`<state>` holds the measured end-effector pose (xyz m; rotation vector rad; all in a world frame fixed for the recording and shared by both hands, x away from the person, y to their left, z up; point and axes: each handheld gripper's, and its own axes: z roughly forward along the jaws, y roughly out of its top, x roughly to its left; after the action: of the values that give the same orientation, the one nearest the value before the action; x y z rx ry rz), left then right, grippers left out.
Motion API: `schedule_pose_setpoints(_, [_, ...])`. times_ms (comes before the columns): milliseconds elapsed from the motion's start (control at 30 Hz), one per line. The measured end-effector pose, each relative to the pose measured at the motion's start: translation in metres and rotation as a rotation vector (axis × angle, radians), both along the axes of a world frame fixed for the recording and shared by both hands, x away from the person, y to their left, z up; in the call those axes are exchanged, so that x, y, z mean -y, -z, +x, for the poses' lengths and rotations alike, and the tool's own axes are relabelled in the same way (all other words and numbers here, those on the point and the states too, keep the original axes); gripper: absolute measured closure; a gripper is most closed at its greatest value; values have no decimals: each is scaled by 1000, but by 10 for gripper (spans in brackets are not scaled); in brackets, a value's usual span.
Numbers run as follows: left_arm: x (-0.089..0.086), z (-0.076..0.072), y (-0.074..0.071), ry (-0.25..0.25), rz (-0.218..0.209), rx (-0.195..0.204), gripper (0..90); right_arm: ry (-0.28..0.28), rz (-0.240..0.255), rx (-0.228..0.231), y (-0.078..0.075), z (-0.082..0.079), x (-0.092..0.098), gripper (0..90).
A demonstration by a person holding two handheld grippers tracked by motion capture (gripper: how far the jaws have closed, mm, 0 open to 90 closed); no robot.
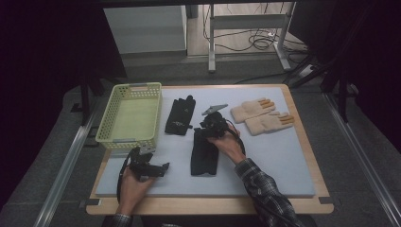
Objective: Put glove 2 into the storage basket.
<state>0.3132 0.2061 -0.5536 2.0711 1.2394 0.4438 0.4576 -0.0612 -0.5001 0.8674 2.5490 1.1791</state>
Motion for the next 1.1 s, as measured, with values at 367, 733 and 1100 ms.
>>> schedule_pose_setpoints(367, [0, 0, 0, -2, -6, 2, 30, -57, -95, -19, 21, 38, -37, 638])
schedule_pose_setpoints(733, [0, 0, 0, -2, -6, 1, 30, -69, -171, -32, 23, 36, -44, 770])
schedule_pose_setpoints(1100, [0, 0, 0, -2, -7, 1, 30, -41, -75, -21, 8, 43, -41, 535])
